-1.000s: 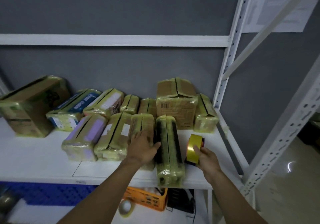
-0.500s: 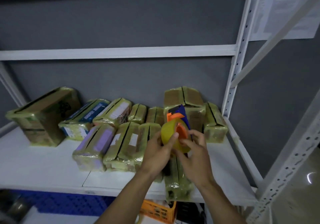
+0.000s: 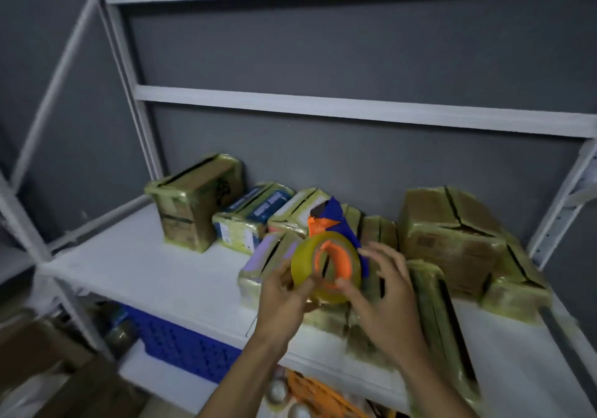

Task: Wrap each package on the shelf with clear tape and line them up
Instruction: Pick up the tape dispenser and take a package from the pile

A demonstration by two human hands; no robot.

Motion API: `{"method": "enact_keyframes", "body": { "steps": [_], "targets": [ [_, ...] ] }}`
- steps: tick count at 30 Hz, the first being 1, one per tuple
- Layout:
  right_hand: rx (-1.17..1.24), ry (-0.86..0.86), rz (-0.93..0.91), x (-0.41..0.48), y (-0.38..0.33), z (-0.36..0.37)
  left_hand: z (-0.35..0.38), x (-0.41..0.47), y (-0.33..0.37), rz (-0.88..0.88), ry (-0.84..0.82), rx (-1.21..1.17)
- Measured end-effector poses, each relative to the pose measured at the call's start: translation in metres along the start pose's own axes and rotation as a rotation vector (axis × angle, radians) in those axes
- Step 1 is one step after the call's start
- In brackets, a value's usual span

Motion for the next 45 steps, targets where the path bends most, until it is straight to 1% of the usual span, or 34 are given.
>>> {"method": "enact_keyframes", "body": {
  "steps": [2,5,7,8,10,12,14,16,20,23,26,27,30,32,34,36,40,43,45],
  "targets": [
    [0.115,0.077,0.132,0.017,-0.007,0.027,-0.041,0.005,0.013,-0.005,-0.011,-0.002],
    [0.405,0.012,0.472,0.040,-0.021,0.089,-0.098,0.014,0.031,-0.011,-0.068,0.027],
    [0.668,-0.052,0.646,0.048,-0.028,0.136,-0.133,0.023,0.041,-0.015,-0.094,0.037],
    [0.822,-0.087,0.696,0.050,-0.035,0.159,-0.150,0.027,0.045,-0.021,-0.094,0.027],
    [1.060,-0.088,0.768,0.054,-0.052,0.196,-0.181,0.039,0.053,-0.048,-0.085,0.003],
    [1.211,-0.081,0.774,0.057,-0.062,0.220,-0.207,0.052,0.058,-0.084,-0.101,-0.002],
    [1.370,-0.090,0.794,0.061,-0.067,0.242,-0.227,0.065,0.066,-0.092,-0.152,0.026],
    [1.443,-0.065,0.807,0.069,-0.072,0.260,-0.243,0.078,0.075,-0.072,-0.185,0.069],
    [1.356,0.050,0.741,0.098,-0.071,0.296,-0.264,0.112,0.091,-0.064,-0.171,0.125],
    [1.234,0.055,0.666,0.125,-0.063,0.323,-0.276,0.146,0.099,-0.055,-0.154,0.177],
    [1.193,0.057,0.652,0.154,-0.047,0.349,-0.289,0.182,0.109,0.041,-0.100,0.243],
    [1.182,0.059,0.659,0.164,-0.042,0.356,-0.295,0.197,0.114,0.093,-0.040,0.284],
    [1.099,0.059,0.674,0.193,-0.027,0.371,-0.317,0.241,0.124,0.160,0.292,0.470],
    [0.981,0.073,0.657,0.212,-0.018,0.378,-0.328,0.270,0.131,0.254,0.444,0.715],
    [0.855,0.062,0.627,0.230,-0.011,0.384,-0.334,0.296,0.136,0.313,0.525,0.957],
    [0.768,0.035,0.587,0.244,-0.005,0.391,-0.338,0.317,0.133,0.231,0.520,1.096],
    [0.605,-0.040,0.484,0.264,0.003,0.402,-0.345,0.345,0.114,0.047,0.430,1.278],
    [0.515,-0.092,0.418,0.277,0.007,0.411,-0.354,0.350,0.108,0.026,0.432,1.372],
    [0.491,-0.101,0.411,0.283,0.008,0.417,-0.361,0.348,0.110,0.038,0.413,1.397]
  ]
}}
Point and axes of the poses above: each hand's wrist, its own x-axis towards the middle knuckle, its own z-axis out of the palm, y = z × x, the point moved 3 cm from there along x, towards the middle knuckle, and after that the axes turned 12 degrees about -z, right-handed, at the moved point
